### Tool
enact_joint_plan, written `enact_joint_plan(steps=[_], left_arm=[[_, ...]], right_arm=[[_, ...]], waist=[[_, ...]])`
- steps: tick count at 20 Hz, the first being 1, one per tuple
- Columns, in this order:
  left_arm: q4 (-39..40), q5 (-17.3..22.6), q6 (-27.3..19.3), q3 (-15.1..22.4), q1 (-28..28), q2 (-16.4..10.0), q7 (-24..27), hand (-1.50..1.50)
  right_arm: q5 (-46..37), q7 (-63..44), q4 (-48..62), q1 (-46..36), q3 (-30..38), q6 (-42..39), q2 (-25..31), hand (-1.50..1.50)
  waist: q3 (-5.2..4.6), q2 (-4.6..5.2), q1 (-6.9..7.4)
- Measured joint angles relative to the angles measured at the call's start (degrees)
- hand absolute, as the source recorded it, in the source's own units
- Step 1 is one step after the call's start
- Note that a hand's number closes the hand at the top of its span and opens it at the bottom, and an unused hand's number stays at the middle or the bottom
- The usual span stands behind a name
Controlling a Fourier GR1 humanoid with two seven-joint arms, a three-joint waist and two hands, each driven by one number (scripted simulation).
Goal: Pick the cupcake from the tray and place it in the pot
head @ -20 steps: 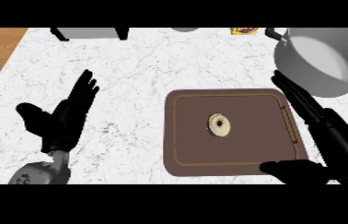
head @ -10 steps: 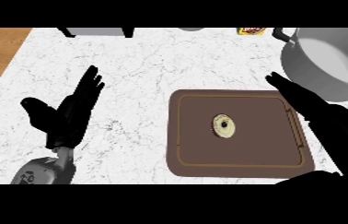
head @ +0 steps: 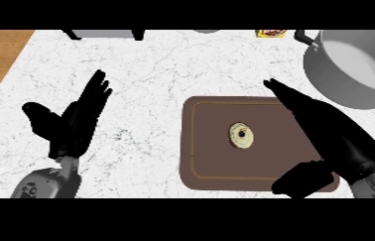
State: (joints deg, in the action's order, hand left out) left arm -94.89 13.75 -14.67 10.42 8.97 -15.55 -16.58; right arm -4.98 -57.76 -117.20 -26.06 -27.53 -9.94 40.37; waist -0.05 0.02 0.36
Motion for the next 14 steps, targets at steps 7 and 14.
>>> enact_joint_plan(steps=[7, 14], left_arm=[[0.0, -1.1, 0.5, -0.9, -0.1, 0.8, 0.2, 0.0], [-0.9, -1.8, 2.1, -2.2, -0.6, 1.7, -0.9, 0.0]], right_arm=[[-4.1, -1.6, 3.4, -0.1, -3.4, -1.9, -3.4, -1.5], [-11.6, -1.4, 2.6, 4.1, -3.7, -2.0, -8.5, -1.5]], waist=[[0.01, -0.04, -0.14], [0.04, -0.07, -0.32]])
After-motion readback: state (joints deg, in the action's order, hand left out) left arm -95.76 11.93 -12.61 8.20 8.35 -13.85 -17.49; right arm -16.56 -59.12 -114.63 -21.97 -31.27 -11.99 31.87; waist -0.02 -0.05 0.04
